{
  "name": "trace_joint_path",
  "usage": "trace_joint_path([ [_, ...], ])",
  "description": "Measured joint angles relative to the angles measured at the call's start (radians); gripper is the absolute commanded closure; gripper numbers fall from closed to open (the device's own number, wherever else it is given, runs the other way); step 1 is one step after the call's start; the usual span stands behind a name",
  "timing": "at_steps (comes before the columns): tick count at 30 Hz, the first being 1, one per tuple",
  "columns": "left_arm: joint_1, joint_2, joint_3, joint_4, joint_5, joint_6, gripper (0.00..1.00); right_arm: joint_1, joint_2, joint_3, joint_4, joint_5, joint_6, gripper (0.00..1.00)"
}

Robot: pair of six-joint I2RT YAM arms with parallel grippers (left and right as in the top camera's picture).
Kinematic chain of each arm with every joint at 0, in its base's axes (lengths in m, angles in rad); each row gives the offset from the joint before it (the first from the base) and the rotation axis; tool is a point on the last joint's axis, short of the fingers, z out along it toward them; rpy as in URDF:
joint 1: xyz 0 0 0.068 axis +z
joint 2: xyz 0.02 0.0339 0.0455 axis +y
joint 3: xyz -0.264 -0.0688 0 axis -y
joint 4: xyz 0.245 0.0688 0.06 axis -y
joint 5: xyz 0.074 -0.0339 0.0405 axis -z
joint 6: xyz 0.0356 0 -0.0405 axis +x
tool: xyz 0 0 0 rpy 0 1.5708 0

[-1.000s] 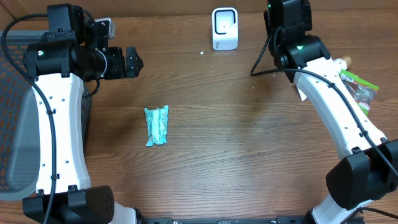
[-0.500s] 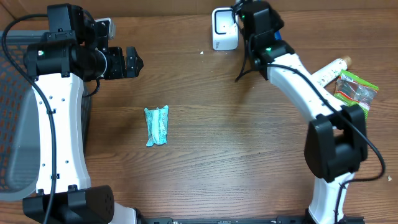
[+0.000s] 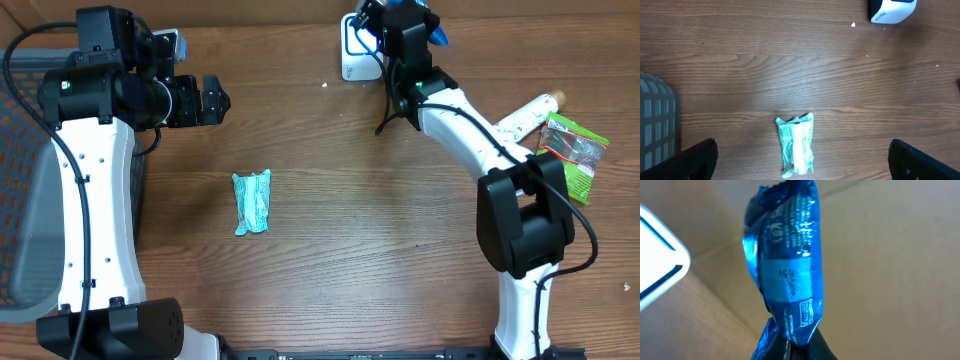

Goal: Scan the item barcode
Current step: 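Hold the blue bar's barcode in front of the scanner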

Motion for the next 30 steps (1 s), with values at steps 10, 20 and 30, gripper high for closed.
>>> trace_joint_path([
  [10, 0.0, 0.0, 0.0, 0.0, 0.0, 0.0, 0.0, 0.061, 0.127, 0.0, 0.126, -0.005, -0.072, 0.96],
  [20, 0.0, 0.0, 0.0, 0.0, 0.0, 0.0, 0.0, 0.062, 0.194, 0.0, 0.171, 0.04, -0.082, 0.96],
  [30, 0.0, 0.0, 0.0, 0.0, 0.0, 0.0, 0.0, 0.062, 0.194, 0.0, 0.189, 0.043, -0.084, 0.96],
])
